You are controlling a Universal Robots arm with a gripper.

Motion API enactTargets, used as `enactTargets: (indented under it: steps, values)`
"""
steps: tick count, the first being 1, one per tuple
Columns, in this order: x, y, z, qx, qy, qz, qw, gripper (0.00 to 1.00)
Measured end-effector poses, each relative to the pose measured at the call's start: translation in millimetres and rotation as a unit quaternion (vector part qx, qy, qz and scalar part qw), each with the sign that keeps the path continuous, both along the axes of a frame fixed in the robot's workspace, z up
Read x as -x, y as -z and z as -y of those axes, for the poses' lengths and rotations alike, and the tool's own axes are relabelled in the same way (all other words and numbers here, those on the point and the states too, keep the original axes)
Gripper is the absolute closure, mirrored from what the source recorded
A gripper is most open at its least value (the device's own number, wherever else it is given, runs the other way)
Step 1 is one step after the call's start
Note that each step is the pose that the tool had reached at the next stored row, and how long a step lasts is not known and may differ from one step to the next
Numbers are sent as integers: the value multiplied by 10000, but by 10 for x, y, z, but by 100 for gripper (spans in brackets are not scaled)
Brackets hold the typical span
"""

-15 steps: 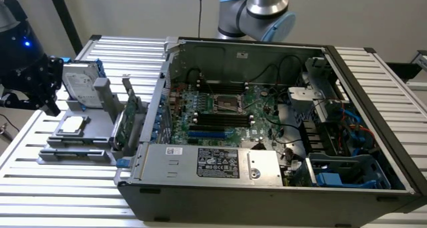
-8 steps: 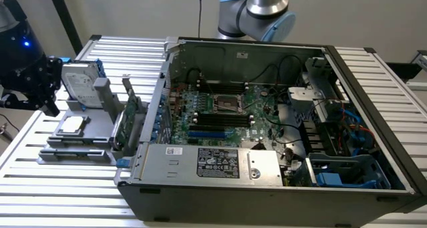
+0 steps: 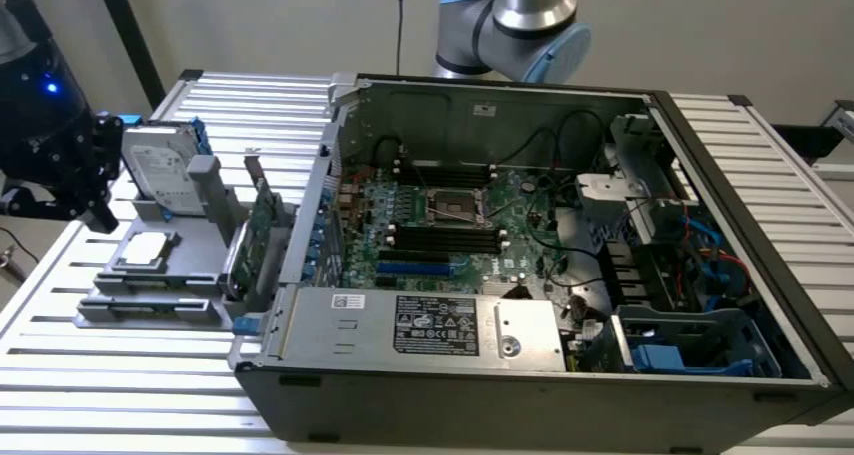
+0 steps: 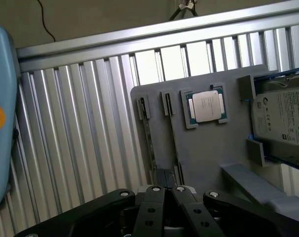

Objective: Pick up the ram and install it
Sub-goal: 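Pick up the ram and move it above insertion slot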

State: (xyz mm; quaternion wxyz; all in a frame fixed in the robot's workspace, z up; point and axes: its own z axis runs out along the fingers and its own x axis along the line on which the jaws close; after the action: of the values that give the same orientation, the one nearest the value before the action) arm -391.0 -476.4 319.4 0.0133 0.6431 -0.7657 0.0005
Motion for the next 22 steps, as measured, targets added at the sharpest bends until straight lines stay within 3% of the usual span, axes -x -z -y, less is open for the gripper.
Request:
enactTargets:
  steps: [5,15,22]
  values:
    - [26,-1,6,1,-148,3,9999,89]
    - [27,-1,6,1,-160,3,9999,89]
    - [52,1,12,0,-305,6,9995,89]
